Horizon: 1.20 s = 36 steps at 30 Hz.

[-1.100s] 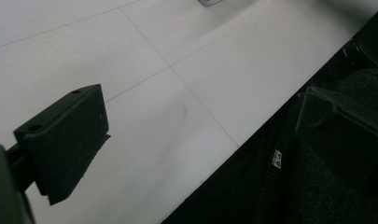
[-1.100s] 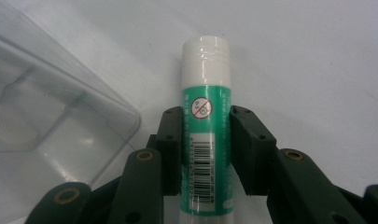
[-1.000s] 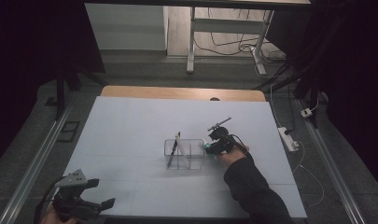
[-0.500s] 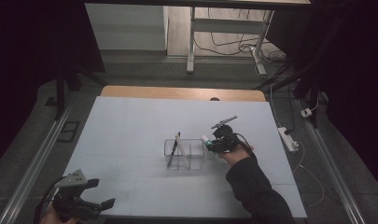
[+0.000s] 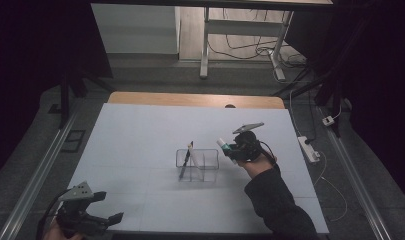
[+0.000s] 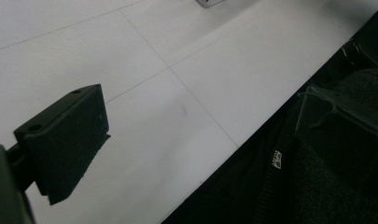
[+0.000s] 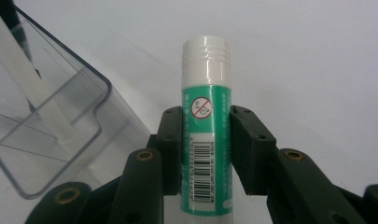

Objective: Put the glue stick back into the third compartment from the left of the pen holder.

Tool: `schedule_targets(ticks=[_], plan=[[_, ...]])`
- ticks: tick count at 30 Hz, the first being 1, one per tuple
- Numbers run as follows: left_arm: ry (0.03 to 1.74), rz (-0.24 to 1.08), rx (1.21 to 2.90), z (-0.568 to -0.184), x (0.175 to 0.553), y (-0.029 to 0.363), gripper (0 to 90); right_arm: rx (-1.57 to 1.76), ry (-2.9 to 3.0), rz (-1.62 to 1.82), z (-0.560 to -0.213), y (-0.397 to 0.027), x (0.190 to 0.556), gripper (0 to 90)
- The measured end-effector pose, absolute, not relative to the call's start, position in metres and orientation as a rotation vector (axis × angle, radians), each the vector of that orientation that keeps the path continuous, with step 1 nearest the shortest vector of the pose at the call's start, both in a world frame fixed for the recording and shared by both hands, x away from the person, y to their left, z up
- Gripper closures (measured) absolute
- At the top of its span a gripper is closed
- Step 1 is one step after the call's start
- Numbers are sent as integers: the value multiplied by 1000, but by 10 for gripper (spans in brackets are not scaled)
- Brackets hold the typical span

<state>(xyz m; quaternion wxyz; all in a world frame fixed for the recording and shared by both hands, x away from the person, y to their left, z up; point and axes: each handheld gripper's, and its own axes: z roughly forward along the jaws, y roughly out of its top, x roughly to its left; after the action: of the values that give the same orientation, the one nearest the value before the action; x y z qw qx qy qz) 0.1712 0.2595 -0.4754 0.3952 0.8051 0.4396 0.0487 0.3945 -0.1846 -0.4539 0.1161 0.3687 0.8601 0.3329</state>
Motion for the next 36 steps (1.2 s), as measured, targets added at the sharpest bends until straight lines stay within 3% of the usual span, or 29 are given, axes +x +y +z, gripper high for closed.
schedule_targets(ticks=[23,36], plan=[[1118,123,2040,-475,171,260,26,905,2378,1268,-413,-173,360,652],[1118,122,2042,-476,171,260,27,850,2426,1319,-425,-142,353,652]])
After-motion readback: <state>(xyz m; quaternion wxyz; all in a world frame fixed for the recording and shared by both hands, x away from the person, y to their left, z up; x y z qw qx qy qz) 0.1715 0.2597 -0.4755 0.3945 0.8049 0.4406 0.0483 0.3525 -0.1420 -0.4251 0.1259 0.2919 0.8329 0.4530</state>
